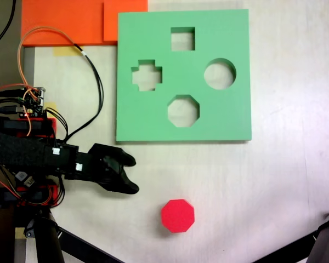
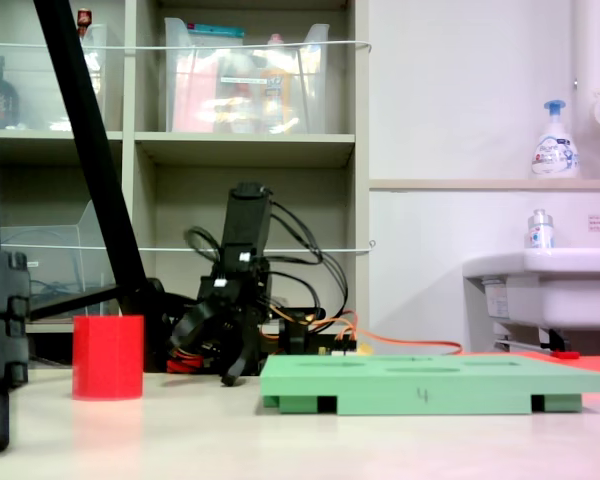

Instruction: Put the octagonal pillar block into the corresponding hole

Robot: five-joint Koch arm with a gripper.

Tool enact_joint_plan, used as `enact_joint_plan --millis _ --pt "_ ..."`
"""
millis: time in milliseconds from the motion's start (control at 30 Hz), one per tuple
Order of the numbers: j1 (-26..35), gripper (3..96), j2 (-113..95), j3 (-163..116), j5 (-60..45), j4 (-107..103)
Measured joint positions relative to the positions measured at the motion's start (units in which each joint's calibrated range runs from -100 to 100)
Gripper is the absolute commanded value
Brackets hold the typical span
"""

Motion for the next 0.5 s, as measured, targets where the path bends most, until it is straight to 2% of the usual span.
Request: enact_joint_plan --millis 100,233,400,500 --pt "-1.42 48.3 0.0 7.55 6.2 -10.87" --pt "-1.56 46.8 0.14 23.71 12.6 -41.21" --pt "-1.12 46.5 1.09 49.78 14.31 -66.18" --pt "-1.03 44.4 12.45 70.85 14.26 -82.62"
